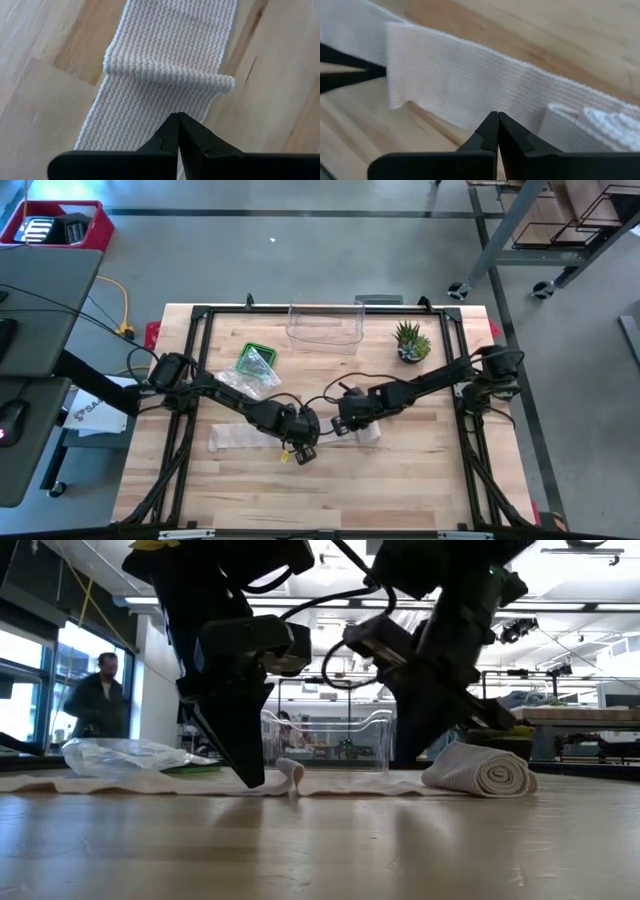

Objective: Roll bandage
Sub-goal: Roll the bandage

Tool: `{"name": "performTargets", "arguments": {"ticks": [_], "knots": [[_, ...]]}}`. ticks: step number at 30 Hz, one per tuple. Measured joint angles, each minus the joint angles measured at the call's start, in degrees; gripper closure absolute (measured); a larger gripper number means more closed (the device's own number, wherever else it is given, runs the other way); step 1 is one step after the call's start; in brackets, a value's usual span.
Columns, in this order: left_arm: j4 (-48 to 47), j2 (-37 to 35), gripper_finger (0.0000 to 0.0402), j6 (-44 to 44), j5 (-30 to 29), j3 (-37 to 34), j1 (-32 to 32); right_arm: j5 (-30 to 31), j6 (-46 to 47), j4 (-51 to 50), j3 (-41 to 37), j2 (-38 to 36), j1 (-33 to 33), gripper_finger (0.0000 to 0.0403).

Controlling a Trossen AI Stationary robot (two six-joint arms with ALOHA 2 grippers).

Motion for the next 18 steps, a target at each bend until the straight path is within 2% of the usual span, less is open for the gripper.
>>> {"name": "performTargets", "arguments": {"ticks": [8,15,18], "knots": [[0.1,0.0,0.0401,0.0,0.1,0.0,-0.3,-1.0,1.5,-0.3,-0.6,-0.4,2.3,0.0403],[0.1,0.0,0.0401,0.5,0.0,0.0,-0.2,1.0,1.6,-7.2,-0.6,-0.4,3.3,0.0403],[0.1,0.0,0.0401,0.1,0.0,0.0,-0.2,1.7,1.5,-5.0,-0.6,-0.4,2.8,0.0403]]}}
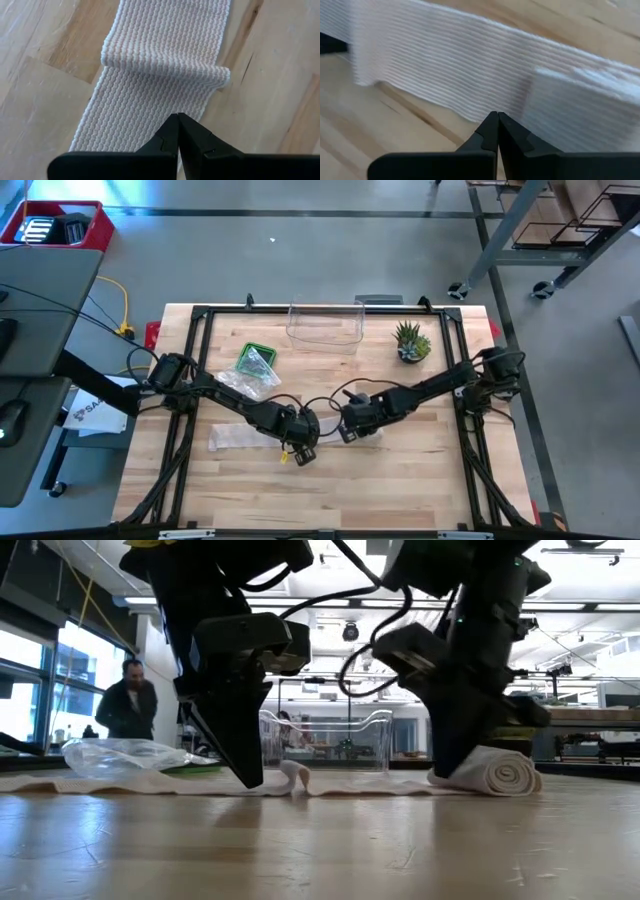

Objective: Roll bandage
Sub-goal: Roll the bandage

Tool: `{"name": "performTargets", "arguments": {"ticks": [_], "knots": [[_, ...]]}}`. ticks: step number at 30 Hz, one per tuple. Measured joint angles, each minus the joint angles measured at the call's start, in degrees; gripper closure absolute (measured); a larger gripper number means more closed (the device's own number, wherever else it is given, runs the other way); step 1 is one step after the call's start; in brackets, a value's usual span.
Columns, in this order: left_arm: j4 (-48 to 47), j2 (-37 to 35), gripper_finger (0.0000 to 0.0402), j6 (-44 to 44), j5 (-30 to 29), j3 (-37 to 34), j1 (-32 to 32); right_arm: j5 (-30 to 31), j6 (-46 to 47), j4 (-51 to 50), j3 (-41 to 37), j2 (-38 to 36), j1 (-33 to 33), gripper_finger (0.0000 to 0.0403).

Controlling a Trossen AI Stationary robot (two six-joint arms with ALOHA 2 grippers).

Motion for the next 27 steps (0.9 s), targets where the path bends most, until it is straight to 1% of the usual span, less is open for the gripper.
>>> {"name": "performTargets", "arguments": {"ticks": [4,11,20,27], "knots": [[0.1,0.0,0.0401,-0.1,0.1,0.0,0.0,0.3,-0.2,2.4,0.0,0.0,-0.5,0.0403],[-2.3,0.0,0.0401,-0.3,2.1,0.0,-0.4,-0.5,-1.6,-3.3,0.0,0.0,-0.7,0.0403],[-6.6,-0.3,0.0402,-5.6,2.6,-0.5,-3.7,-0.3,-2.1,-5.0,0.0,0.0,-0.8,0.0403],[-9.9,-0.4,0.0402,-7.6,2.6,-0.5,-6.1,0.2,-2.5,-5.8,0.0,0.0,-1.1,0.0403]]}}
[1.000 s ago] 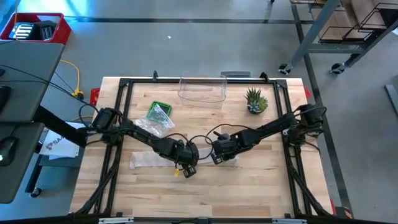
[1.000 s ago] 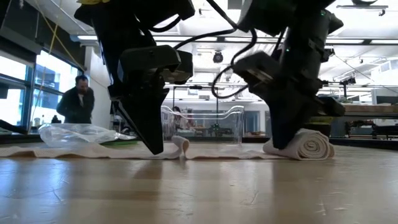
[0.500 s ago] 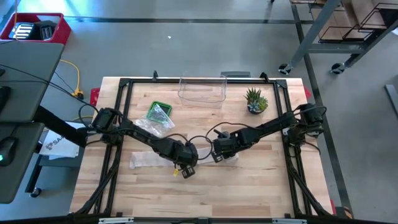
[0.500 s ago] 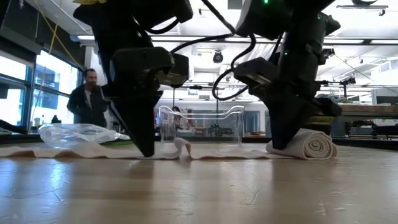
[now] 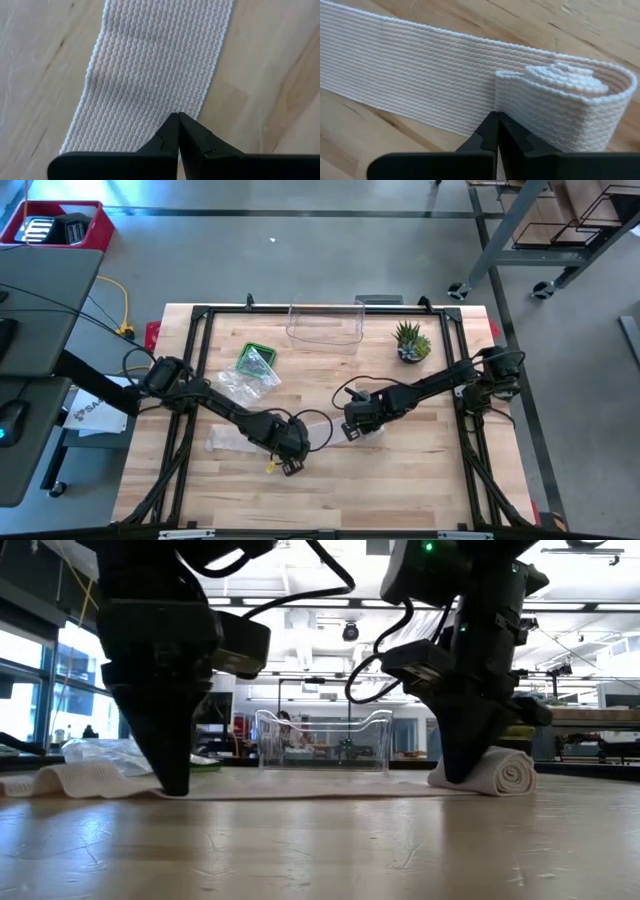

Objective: Roll bandage
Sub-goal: Roll the bandage

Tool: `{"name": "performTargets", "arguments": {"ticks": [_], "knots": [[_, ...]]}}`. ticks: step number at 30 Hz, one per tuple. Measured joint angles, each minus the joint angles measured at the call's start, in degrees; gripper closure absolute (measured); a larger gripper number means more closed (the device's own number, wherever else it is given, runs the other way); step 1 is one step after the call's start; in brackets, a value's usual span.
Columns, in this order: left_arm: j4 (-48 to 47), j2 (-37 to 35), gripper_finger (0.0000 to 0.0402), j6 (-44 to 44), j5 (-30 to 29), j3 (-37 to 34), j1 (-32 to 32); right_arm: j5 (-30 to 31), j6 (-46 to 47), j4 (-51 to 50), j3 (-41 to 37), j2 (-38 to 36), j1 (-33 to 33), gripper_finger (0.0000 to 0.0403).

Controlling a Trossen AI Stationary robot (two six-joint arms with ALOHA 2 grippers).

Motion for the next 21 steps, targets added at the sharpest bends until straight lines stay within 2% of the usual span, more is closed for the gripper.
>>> {"name": "performTargets", "arguments": {"ticks": [10,21], "knots": [[-2.6,-0.1,0.0402,-0.4,0.0,-0.1,-1.7,-0.2,0.2,0.2,0.0,0.0,-0.2,0.0403],[-1.8,-2.9,0.0401,1.1,-0.3,-0.5,-0.4,-3.6,-0.2,6.3,0.0,-0.4,-0.2,0.0403]]}}
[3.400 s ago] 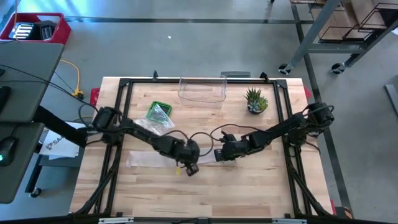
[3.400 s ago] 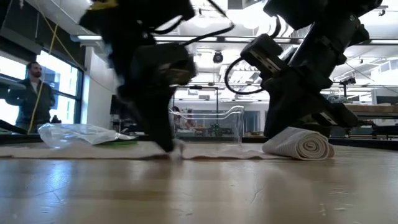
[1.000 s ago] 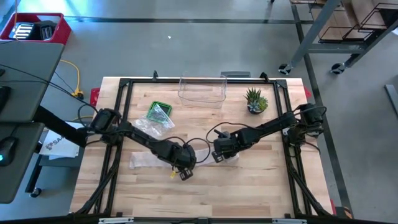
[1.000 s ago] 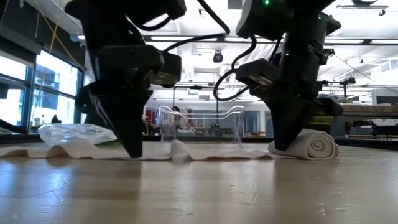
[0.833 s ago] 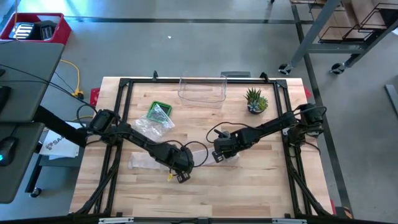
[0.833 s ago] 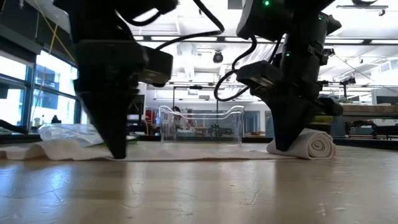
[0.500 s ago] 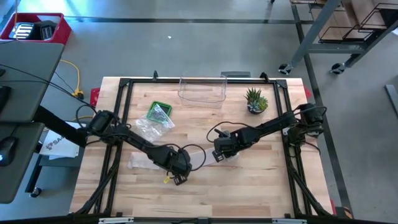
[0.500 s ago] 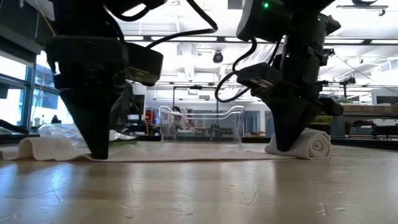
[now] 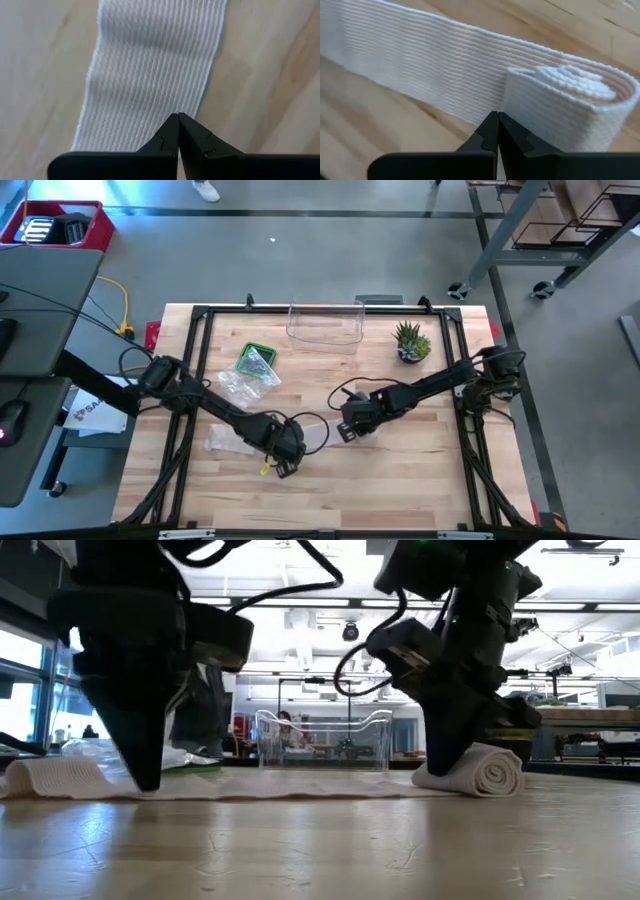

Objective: Roll bandage
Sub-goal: Roll the bandage

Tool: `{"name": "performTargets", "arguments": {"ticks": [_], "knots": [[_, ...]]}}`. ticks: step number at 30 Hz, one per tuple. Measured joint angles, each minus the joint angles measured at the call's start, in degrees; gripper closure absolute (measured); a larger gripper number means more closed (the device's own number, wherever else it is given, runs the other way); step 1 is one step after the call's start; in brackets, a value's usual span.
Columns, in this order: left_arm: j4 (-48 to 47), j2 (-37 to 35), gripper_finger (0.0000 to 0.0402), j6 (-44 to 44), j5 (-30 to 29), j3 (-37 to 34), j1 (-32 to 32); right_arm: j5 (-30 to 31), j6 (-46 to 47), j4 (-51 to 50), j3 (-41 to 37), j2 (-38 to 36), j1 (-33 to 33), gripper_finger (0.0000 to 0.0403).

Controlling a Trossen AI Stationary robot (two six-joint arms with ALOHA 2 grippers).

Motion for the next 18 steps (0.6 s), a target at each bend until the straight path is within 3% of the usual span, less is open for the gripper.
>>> {"name": "performTargets", "arguments": {"ticks": [9,15,18], "knots": [[0.2,-2.7,0.0401,0.0,-0.7,0.2,2.7,2.2,-4.6,-0.3,0.0,-7.0,-1.5,0.0403],[0.1,-3.1,0.0402,0.0,-3.7,1.9,4.1,2.8,-9.2,-7.4,0.0,-11.1,-4.5,0.0403],[7.2,-2.7,0.0402,3.3,-3.2,3.2,5.9,2.3,-11.5,-14.7,0.0,-12.0,-5.3,0.0403]]}}
